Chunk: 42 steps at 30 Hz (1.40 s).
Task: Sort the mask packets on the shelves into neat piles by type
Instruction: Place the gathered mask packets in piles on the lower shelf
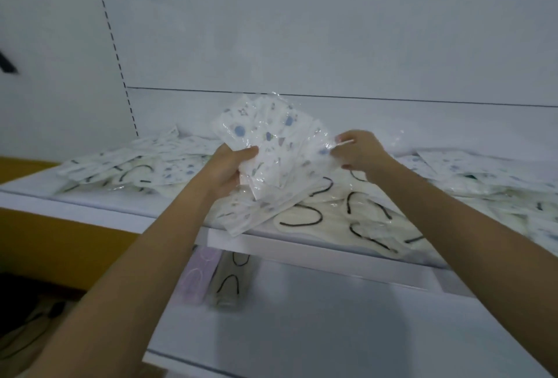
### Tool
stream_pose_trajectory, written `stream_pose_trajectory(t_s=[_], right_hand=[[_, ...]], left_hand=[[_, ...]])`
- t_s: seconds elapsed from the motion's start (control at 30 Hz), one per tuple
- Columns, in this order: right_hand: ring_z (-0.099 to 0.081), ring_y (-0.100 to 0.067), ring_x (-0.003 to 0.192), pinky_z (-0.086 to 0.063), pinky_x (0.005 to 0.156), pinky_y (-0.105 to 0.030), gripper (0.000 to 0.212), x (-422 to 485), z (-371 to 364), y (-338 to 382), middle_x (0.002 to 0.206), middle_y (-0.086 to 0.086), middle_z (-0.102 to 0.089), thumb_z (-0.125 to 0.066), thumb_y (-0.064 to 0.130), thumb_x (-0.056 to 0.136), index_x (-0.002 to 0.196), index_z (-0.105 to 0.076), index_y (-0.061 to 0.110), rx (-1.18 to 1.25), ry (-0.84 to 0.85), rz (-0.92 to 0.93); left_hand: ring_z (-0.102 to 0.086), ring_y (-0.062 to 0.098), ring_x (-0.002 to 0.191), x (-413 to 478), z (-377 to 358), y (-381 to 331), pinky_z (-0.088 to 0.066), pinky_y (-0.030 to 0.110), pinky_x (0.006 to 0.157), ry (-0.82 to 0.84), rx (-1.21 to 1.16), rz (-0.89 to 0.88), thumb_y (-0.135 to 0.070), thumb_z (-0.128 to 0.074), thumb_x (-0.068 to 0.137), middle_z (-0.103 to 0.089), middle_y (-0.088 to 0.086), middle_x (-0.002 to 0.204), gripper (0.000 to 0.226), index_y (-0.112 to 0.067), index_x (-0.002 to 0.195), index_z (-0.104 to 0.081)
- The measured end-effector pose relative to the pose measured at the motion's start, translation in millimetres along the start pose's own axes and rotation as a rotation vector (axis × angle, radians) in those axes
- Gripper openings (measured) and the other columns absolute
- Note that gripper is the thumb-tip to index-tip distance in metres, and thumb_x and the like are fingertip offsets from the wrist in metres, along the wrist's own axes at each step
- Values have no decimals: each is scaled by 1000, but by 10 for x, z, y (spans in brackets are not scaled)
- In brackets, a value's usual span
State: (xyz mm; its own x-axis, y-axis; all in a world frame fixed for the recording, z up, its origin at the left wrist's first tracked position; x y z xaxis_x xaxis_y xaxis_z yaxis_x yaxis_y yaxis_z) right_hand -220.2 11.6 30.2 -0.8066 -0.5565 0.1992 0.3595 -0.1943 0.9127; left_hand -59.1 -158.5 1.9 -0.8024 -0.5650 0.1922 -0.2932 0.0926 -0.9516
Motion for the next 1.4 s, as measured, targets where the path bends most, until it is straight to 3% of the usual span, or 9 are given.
stream_pose_trajectory(t_s=[0.17,0.37,0.7,0.87,0.97,1.07,1.23,1.3,1.4], right_hand=[[-60,-22,78,-47,70,-29,21,-21,239,649,91,-10,-66,-47,6,83,89,-62,19,-99,-339,327],[-47,0,42,-38,45,-14,30,-301,-435,1182,55,8,-61,-48,-2,86,74,-59,23,46,-11,354],[-58,-21,92,-48,74,-28,18,-444,-1820,963,106,-5,-61,-64,6,78,91,-61,18,-5,-101,85],[-42,-25,126,-36,98,-30,76,-560,-2015,972,146,-10,-30,-61,36,87,145,-19,12,60,-135,22],[-52,-24,117,-40,103,-38,56,-605,-2135,979,135,-10,-49,-49,46,90,136,-37,15,126,-30,3],[-60,-23,102,-48,93,-38,25,-660,-2167,1066,112,-8,-60,-46,36,95,113,-48,19,163,-25,179],[-56,-16,94,-45,85,-31,30,-660,-2026,1111,106,-1,-58,-42,32,98,126,-44,21,177,29,204],[-56,-18,101,-42,88,-31,42,-604,-1819,983,118,-6,-58,-47,34,96,134,-40,19,-7,38,142],[-47,-27,123,-38,99,-34,74,-538,-1487,626,143,-11,-41,-62,45,85,143,-29,12,-779,138,-63]], left_hand=[[-67,17,88,-121,502,-164,-57,25,68,-102,39,-41,1,-48,92,-67,6,106,33,-4,124,-53],[-65,19,92,-245,956,-387,-57,25,70,-76,90,-22,2,-49,91,-61,13,120,38,-1,129,-50],[-66,20,103,-518,1333,-435,-56,30,78,194,141,-5,-12,-56,91,-67,5,115,32,-10,123,-54],[-66,19,101,-558,1534,-376,-55,30,84,142,169,-79,0,-61,85,-68,5,111,36,-7,119,-57],[-65,15,99,-504,1565,-498,-55,23,79,88,287,-136,0,-62,85,-66,1,108,36,-12,117,-55],[-58,23,110,-380,1560,-640,-50,37,93,68,340,-138,0,-63,84,-60,6,118,44,-14,123,-49],[-60,28,109,-359,1608,-624,-51,43,92,49,351,-97,-6,-68,81,-61,12,119,48,-6,126,-51],[-62,27,105,-350,1720,-599,-52,44,91,18,339,-136,-6,-69,80,-62,12,116,48,-6,124,-51],[-61,26,107,-310,1962,-561,-52,47,90,-75,358,-198,-10,-76,74,-61,10,119,62,-8,129,-45]])
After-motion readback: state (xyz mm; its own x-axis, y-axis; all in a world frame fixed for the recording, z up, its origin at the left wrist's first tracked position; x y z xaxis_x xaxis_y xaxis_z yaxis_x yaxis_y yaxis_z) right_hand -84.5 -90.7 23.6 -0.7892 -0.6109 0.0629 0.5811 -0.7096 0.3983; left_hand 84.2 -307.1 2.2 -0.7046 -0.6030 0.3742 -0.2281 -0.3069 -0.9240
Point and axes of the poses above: each hand's wrist, its own x-axis towards the middle knuckle, its own z-axis out of the back of the hand, y = z × x, the point moved 4 cm from there along x, towards the middle knuckle
